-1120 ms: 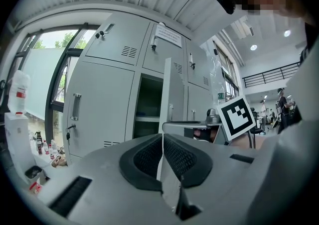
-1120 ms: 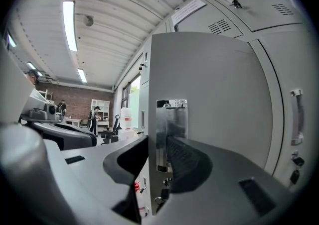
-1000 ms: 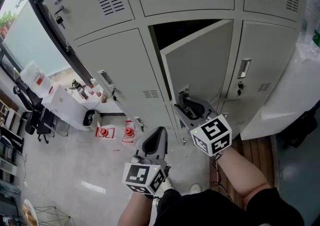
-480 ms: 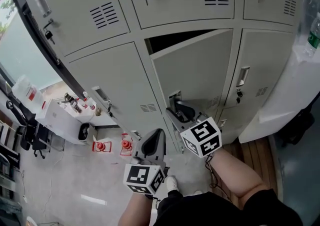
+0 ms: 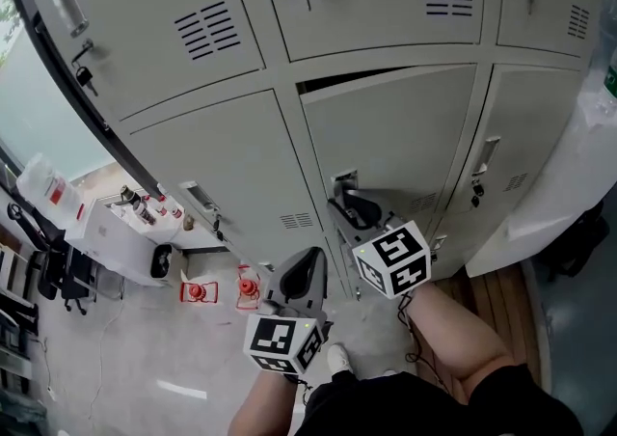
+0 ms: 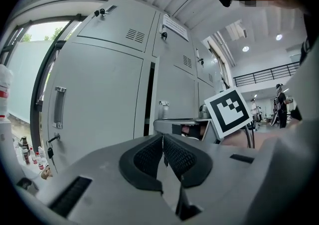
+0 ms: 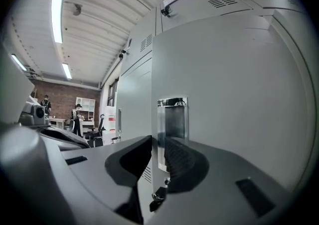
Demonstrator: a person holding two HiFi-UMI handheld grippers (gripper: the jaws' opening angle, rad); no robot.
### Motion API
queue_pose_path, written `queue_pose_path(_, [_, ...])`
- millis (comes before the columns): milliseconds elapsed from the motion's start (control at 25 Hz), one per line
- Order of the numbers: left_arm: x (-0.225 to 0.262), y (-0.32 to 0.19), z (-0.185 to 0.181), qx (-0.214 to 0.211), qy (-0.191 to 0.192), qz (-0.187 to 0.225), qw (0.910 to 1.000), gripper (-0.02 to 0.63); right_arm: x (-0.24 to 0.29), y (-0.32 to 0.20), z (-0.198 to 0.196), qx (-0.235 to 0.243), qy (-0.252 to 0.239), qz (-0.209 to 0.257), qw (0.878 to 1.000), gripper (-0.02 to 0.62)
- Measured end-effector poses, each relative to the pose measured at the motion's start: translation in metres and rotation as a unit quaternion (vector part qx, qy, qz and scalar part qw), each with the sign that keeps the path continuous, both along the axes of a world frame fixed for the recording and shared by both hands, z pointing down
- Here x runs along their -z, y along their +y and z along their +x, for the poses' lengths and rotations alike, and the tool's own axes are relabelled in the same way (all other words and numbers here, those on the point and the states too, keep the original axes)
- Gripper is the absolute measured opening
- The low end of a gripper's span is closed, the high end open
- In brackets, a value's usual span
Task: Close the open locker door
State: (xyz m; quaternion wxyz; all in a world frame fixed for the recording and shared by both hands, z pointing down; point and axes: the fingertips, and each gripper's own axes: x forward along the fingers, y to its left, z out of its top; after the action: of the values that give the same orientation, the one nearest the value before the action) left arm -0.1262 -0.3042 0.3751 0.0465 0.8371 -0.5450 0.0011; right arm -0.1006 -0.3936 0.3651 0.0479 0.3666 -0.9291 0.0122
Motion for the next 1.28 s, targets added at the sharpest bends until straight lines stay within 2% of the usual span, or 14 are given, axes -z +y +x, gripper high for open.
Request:
queue_pose_path(760, [-0.006,-0.042,-0.013,-0.028,0.002,-0.010,0.9996,0.021,0.000,-0.043,-0.008,-0.037,0.001,0.011,0.999,0.101])
queue_pose_path(1280, [-0.007,-0.054,-0.005,-0.039,0.001,-0.012,0.9991,0.021,0.000,-0.043,-0.009,-0.030,0.005,0.021,0.999,0.101])
